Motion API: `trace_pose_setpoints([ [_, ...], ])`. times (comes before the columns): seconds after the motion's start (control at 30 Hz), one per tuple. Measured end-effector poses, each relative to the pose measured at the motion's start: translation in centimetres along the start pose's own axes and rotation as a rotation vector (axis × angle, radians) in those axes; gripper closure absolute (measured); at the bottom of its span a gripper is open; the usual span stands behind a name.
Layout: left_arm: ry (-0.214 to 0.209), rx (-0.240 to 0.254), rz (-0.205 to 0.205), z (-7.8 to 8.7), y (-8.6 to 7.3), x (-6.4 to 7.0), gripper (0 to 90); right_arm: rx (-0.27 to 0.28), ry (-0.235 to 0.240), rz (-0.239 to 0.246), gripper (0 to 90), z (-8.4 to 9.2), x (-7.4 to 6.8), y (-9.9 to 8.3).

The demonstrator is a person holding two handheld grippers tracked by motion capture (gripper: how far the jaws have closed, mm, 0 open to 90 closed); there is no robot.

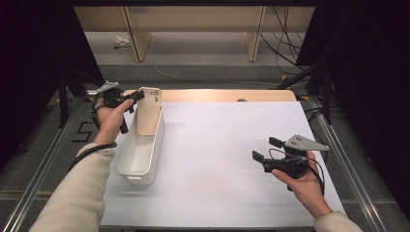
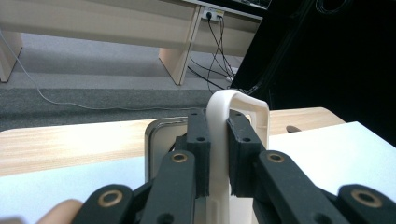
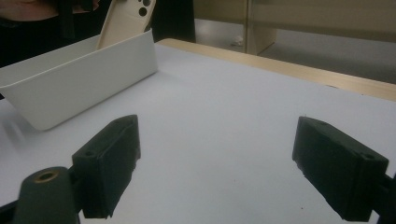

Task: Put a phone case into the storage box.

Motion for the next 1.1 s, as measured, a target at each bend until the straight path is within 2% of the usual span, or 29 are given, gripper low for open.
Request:
trace_pose_setpoints([
  [0.27,0.009,-0.016,0.011,-0.2,-0.6,-0.7,79.8,-0.001,0.002,-0.001,16.1,0.0,0.0,0.0],
  [0.43,0.026,-0.043,-0.017,-0.3,-1.0,-1.1,77.6,-0.001,0.003,0.000,16.1,0.0,0.0,0.0],
  [0.53,0.041,-0.053,-0.017,-0.3,-1.2,-1.4,76.4,-0.001,0.003,0.000,16.1,0.0,0.0,0.0],
  [0.73,0.071,-0.082,-0.043,-0.4,-1.5,-1.8,73.9,-0.002,0.005,0.000,16.1,0.0,0.0,0.0],
  [0.87,0.084,-0.112,-0.088,-0.6,-1.4,-1.5,71.1,-0.003,0.005,0.001,16.1,-0.1,0.0,0.0],
  [0.97,0.094,-0.123,-0.116,-0.8,-1.2,-1.1,65.1,-0.003,0.006,0.004,16.1,0.0,-0.1,0.0],
  [1.03,0.106,-0.119,-0.121,-0.8,-1.0,-0.9,61.1,-0.002,0.005,0.004,16.1,0.0,-0.1,0.0],
  [1.1,0.122,-0.135,-0.150,-0.6,-0.8,-0.8,58.4,-0.002,0.006,0.004,16.1,0.0,-0.1,0.0],
])
Point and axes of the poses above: each handheld gripper's, and its own axes: z roughly backward along the jaws, y roughly out of its top, x roughly to its right, the point moved 6 cm from there along -z, roughly forward along the jaws, and after that the axes turned 4 degrees about -y, right-handed, at the moved point
